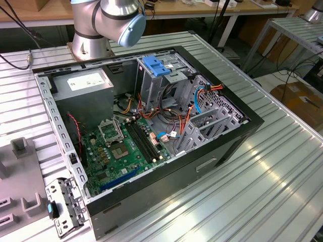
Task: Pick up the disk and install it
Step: 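Pick up the disk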
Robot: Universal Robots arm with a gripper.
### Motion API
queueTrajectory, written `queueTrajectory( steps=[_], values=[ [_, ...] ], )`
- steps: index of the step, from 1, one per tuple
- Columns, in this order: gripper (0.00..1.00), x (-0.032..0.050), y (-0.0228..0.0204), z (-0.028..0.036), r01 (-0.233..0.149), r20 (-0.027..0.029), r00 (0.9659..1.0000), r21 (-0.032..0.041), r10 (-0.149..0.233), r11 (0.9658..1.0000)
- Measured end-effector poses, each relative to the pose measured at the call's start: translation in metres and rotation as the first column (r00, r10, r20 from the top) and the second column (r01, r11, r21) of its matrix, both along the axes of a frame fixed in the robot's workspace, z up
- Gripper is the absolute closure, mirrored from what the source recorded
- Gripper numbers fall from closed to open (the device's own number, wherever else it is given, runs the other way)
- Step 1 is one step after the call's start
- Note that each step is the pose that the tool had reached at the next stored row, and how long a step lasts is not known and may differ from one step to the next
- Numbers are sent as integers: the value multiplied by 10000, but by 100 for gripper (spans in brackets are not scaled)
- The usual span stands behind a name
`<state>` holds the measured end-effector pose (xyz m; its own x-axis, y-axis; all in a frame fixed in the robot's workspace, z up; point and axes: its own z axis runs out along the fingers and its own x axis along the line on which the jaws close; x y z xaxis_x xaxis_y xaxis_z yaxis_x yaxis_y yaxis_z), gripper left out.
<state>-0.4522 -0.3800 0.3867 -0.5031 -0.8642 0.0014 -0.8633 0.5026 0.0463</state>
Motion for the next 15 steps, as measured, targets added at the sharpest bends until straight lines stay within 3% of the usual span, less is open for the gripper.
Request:
queueTrajectory(
  steps=[2, 6, 9, 11, 15],
  values=[
    [89, 0, 2, -2, -247, 20, 9997, -2, 247, 9997],
    [89, 0, 42, -21, -451, 181, 9988, -52, 452, 9990],
    [89, 0, 77, -51, -709, 235, 9972, -66, 711, 9975],
    [89, 1, 77, -64, -1089, 233, 9938, -68, 1090, 9940],
    [89, 0, 78, -91, -1863, 233, 9822, -68, 1864, 9825]
  ],
)
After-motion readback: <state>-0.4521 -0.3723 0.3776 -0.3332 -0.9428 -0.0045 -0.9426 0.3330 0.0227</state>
